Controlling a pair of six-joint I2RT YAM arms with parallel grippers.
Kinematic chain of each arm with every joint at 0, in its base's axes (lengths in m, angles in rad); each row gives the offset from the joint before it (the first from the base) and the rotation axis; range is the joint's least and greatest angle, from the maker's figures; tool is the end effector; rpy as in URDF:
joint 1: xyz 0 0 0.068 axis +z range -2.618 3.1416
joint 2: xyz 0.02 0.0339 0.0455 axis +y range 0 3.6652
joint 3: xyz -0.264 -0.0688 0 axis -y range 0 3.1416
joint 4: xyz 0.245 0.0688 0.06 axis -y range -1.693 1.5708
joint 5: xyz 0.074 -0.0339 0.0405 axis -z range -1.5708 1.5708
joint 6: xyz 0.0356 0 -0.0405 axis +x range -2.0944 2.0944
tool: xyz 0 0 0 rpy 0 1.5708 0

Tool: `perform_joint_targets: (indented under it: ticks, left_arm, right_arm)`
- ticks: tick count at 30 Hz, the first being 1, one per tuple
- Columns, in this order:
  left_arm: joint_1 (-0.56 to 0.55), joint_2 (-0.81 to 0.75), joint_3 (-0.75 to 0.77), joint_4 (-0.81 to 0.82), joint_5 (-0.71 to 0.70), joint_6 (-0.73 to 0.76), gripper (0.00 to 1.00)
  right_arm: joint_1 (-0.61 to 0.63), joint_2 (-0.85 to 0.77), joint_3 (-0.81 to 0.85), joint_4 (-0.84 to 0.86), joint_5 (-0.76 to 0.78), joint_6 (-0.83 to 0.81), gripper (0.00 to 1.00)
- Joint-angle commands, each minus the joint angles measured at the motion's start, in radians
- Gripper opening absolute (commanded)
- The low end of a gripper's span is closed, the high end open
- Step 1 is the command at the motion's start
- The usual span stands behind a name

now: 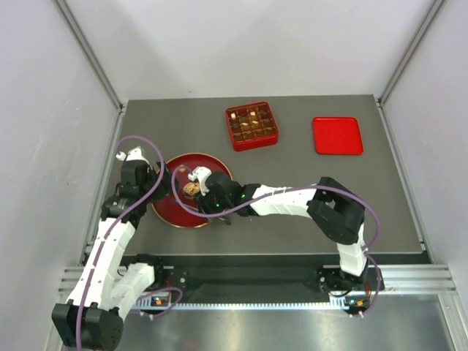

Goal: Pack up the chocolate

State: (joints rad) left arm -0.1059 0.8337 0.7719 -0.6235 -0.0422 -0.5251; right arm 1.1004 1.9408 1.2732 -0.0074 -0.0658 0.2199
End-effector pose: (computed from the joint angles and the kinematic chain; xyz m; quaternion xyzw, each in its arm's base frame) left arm 0.1748 -0.0171 0.2844 -0.1968 0.8817 -0.1148 0.4131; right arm 0.1930 0.3848 0.1866 -0.3968 0.8089 0.2889 0.3237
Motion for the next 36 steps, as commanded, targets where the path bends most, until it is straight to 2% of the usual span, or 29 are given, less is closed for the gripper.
perform_joint_targets:
  ticks: [1,6,15,20,31,36]
  left_arm:
    - [-0.003,-0.015,0.01,0.013,0.004,0.0,0.89]
    - [-0.003,-0.015,0.012,0.013,0.004,0.0,0.89]
    - [-0.003,-0.019,0.012,0.013,-0.001,-0.001,0.89]
    - [-0.003,-0.018,0.013,0.011,-0.001,-0.001,0.89]
    - [-0.003,-0.018,0.012,0.011,-0.001,-0.001,0.89]
    - [-0.003,-0.021,0.013,0.01,-0.007,-0.003,0.89]
  right_arm:
    - [0.021,0.012,0.063,0.076,0.05,0.03,0.45]
    - [0.023,0.015,0.071,0.078,0.098,0.036,0.45]
    - [0.024,0.078,0.143,0.063,0.093,0.027,0.45]
    - [0.023,0.075,0.138,0.061,0.093,0.026,0.4]
    - [-0.019,-0.17,-0.06,0.069,0.07,0.053,0.35]
    - [-0.115,-0.281,-0.113,0.067,0.037,0.056,0.35]
